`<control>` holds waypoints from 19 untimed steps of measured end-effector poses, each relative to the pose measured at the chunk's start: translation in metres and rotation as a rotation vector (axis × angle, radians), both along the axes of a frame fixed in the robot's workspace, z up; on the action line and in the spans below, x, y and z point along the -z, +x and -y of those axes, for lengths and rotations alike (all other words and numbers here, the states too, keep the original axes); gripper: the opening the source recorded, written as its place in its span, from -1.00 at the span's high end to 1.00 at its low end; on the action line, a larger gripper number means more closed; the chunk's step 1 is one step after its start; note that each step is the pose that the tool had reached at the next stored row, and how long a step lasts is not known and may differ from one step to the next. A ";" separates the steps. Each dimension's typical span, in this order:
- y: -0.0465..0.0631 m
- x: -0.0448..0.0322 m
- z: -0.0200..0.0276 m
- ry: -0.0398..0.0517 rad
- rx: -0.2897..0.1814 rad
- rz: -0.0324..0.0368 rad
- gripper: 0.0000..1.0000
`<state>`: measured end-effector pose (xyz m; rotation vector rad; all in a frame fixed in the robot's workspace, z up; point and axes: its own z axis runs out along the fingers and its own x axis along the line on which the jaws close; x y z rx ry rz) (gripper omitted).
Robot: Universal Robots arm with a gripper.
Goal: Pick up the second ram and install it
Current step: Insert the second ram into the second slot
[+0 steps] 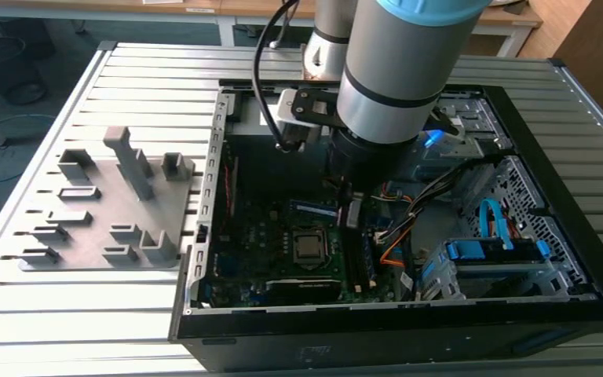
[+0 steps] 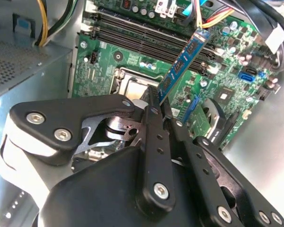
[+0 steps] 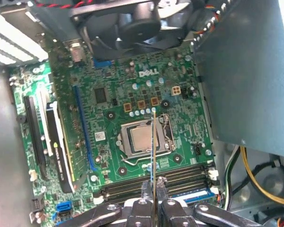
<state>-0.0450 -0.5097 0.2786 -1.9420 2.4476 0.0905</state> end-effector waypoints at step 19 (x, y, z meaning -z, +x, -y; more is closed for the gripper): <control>0.000 0.0009 0.0002 0.0001 0.184 0.0000 0.72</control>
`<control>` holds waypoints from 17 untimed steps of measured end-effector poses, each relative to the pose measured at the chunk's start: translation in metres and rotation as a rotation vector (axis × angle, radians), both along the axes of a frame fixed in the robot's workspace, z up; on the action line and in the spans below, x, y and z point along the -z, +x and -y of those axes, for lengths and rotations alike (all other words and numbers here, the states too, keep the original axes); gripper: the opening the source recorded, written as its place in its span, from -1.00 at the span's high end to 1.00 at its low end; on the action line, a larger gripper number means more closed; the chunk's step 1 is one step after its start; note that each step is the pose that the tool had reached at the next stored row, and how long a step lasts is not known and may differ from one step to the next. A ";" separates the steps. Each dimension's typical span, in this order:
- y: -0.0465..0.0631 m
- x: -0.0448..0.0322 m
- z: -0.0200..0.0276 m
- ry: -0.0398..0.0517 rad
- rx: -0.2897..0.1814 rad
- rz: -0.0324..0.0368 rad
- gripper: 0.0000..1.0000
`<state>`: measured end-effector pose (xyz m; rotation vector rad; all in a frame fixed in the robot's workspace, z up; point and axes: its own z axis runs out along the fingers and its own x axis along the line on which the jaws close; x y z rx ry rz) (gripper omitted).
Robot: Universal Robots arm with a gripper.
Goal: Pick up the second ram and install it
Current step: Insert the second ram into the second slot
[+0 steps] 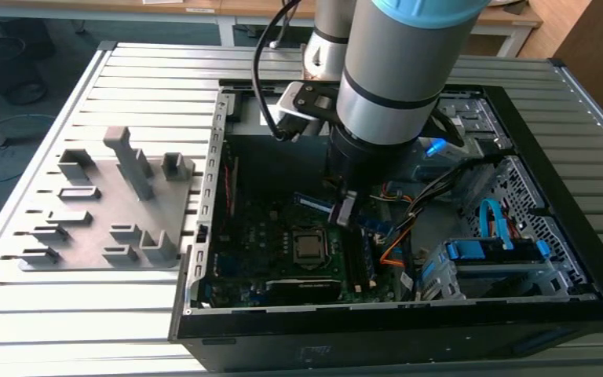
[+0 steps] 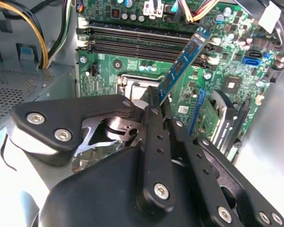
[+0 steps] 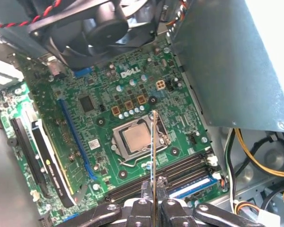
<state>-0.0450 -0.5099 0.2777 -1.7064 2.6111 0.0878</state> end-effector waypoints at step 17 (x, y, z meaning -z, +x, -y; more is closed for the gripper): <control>0.000 0.0005 0.0001 -0.0001 0.130 0.0000 0.72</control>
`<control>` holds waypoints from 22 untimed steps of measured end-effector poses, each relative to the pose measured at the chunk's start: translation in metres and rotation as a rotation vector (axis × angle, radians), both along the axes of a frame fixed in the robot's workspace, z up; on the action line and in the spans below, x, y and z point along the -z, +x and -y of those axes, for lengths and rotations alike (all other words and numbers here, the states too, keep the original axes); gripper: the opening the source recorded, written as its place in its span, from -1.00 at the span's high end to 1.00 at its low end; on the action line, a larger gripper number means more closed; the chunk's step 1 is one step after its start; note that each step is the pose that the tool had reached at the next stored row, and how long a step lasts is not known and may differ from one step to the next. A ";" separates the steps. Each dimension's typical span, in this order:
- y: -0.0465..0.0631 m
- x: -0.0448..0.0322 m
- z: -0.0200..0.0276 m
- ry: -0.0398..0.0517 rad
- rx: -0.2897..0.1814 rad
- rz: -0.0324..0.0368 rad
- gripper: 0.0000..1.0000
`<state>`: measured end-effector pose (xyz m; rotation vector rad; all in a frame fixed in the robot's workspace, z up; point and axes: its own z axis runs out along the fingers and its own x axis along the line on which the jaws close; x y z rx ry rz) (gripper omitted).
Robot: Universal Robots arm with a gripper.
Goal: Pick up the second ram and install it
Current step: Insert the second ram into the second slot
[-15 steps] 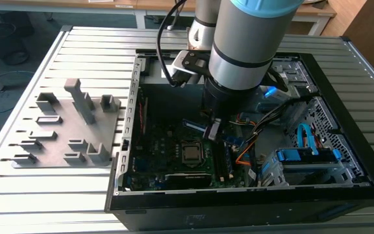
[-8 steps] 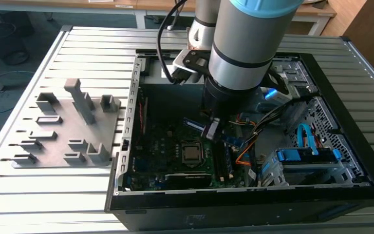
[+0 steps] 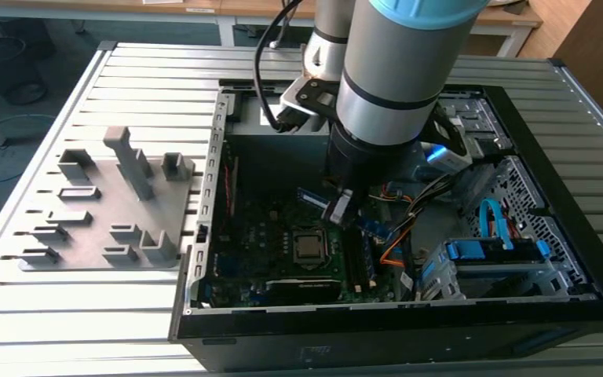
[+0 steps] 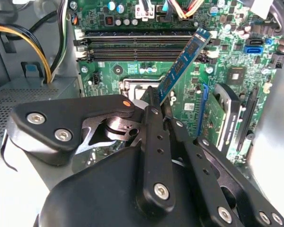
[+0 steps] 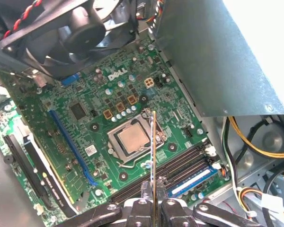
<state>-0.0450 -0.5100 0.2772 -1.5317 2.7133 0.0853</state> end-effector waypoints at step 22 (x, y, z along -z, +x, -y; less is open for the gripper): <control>0.000 0.0011 0.0000 -0.0003 0.159 0.0000 0.72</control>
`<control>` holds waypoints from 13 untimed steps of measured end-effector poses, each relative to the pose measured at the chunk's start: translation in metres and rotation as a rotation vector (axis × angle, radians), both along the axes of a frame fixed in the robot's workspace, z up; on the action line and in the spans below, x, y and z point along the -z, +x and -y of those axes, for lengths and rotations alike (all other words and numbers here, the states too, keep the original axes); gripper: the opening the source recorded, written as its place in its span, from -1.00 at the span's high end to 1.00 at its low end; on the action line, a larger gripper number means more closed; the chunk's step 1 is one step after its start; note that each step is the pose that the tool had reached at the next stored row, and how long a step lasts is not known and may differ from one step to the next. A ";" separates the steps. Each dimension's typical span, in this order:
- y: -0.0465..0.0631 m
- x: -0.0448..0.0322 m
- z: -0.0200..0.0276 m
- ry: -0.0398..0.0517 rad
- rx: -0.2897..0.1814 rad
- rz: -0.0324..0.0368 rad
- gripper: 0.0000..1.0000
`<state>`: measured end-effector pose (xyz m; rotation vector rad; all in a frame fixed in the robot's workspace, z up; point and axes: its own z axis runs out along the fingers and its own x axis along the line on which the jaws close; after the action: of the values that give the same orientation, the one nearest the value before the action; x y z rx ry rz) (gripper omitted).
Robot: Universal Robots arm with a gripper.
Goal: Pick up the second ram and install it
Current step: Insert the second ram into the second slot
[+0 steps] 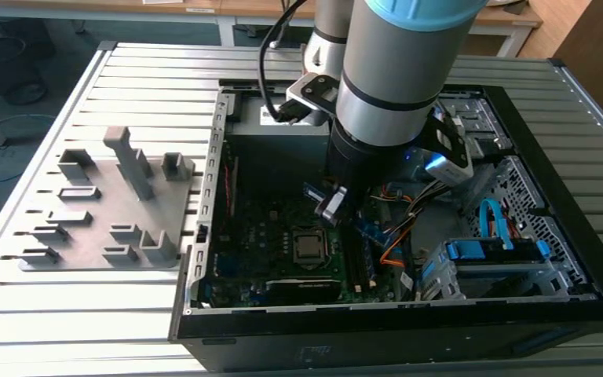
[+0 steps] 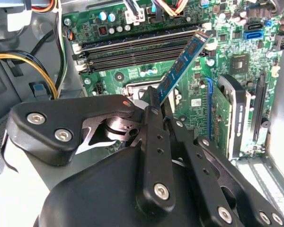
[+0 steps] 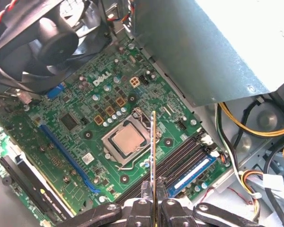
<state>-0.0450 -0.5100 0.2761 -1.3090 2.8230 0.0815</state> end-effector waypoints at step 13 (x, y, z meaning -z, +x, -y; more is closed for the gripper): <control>0.000 0.0006 0.0000 -0.0001 0.095 0.0000 0.72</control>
<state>-0.0450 -0.5100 0.2755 -1.1731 2.8795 0.0791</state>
